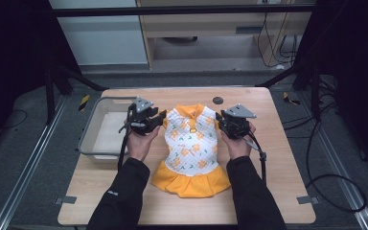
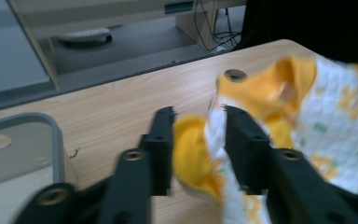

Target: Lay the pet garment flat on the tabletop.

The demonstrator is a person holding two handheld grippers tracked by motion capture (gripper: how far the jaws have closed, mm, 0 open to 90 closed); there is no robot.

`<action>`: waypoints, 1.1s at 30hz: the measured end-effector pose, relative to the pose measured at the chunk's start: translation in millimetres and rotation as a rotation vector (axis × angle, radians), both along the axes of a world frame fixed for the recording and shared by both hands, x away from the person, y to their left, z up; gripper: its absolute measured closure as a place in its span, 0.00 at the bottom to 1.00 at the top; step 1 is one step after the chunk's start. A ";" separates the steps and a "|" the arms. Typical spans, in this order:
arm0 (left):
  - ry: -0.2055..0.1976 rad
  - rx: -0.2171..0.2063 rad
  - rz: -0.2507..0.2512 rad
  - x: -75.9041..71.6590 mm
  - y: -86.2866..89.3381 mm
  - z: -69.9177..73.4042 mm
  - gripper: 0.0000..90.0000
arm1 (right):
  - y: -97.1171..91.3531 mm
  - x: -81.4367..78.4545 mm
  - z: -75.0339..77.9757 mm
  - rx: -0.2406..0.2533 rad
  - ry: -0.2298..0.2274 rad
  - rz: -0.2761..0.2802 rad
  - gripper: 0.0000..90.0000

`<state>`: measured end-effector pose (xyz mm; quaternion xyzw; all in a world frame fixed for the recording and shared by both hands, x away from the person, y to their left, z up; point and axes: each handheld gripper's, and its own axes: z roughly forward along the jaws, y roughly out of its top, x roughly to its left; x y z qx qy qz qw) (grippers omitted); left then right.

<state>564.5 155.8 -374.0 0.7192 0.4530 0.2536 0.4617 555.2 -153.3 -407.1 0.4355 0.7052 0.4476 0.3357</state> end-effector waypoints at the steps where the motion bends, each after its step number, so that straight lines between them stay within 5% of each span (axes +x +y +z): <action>1: -0.007 -0.005 0.004 -1.7 3.0 1.7 0.56 | -1.9 -0.2 0.8 -0.001 0.010 0.002 0.77; 7: 0.004 0.007 -0.021 -22.2 21.8 1.9 0.55 | -13.4 -18.1 1.3 -0.032 0.043 0.068 0.70; 11: 0.042 0.040 -0.081 -40.4 30.6 -6.0 0.59 | -18.8 -33.9 -1.2 -0.044 0.087 0.122 0.67; 15: 0.078 0.100 -0.138 -63.5 32.5 -27.0 0.65 | -22.8 -53.6 -9.4 -0.030 0.129 0.174 0.66; 24: 0.239 0.243 -0.235 -97.4 26.2 -94.0 0.72 | -26.9 -88.8 -49.3 -0.045 0.255 0.240 0.63; 33: 0.313 0.264 -0.264 -101.4 20.7 -109.1 0.80 | -26.5 -104.5 -86.3 -0.054 0.373 0.278 0.67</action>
